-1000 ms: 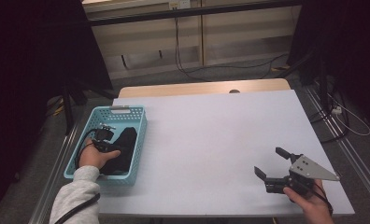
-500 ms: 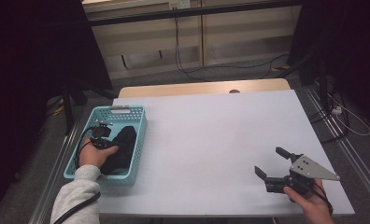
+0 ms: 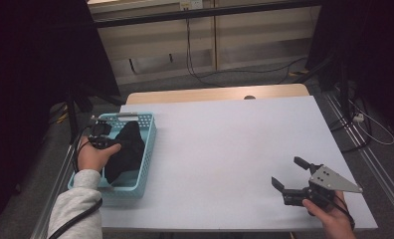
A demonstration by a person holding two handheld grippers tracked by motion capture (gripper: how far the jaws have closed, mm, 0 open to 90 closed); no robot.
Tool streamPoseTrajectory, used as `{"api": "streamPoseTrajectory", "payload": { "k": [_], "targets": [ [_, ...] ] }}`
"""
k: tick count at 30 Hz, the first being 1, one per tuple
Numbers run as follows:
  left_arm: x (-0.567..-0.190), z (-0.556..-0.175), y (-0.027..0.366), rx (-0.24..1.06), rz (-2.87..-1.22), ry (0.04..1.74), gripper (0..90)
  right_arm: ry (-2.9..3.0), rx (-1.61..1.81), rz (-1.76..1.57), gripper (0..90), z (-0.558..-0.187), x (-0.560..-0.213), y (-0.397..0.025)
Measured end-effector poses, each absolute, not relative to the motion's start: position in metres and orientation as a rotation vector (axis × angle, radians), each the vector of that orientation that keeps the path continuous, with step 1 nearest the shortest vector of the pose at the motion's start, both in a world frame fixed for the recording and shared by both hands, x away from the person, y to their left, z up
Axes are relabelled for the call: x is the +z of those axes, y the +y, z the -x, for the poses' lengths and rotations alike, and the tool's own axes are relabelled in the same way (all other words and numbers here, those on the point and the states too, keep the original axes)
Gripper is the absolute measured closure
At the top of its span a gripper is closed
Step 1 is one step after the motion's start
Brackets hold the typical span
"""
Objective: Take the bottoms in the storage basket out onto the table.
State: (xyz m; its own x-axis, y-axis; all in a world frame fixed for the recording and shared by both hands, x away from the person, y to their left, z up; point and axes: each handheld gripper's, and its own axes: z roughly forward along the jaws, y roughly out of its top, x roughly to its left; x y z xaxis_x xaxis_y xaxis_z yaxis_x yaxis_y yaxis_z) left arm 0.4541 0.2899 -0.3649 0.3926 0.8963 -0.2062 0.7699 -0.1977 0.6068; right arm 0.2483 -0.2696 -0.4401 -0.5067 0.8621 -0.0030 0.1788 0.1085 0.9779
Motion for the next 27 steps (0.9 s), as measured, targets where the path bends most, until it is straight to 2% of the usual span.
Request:
{"api": "streamPoseTrajectory", "payload": {
  "k": [7, 16, 20, 27],
  "targets": [
    [-0.323, -0.451, 0.278, 0.299, -1.926, 1.296, 68.6, 1.781, 1.438, -1.018, 2.1, -0.249, -0.44, -0.269],
    [-0.289, -0.447, 0.251, 0.293, -1.869, 1.155, 68.6, 1.783, 1.438, -1.023, 2.1, -0.249, -0.441, -0.269],
    [-0.272, -0.443, 0.232, 0.31, -1.875, 1.078, 68.5, 1.784, 1.44, -1.023, 2.1, -0.248, -0.441, -0.269],
    [-0.256, -0.436, 0.191, 0.258, -1.881, 0.951, 68.4, 1.786, 1.432, -1.018, 2.1, -0.249, -0.441, -0.269]
  ]
}}
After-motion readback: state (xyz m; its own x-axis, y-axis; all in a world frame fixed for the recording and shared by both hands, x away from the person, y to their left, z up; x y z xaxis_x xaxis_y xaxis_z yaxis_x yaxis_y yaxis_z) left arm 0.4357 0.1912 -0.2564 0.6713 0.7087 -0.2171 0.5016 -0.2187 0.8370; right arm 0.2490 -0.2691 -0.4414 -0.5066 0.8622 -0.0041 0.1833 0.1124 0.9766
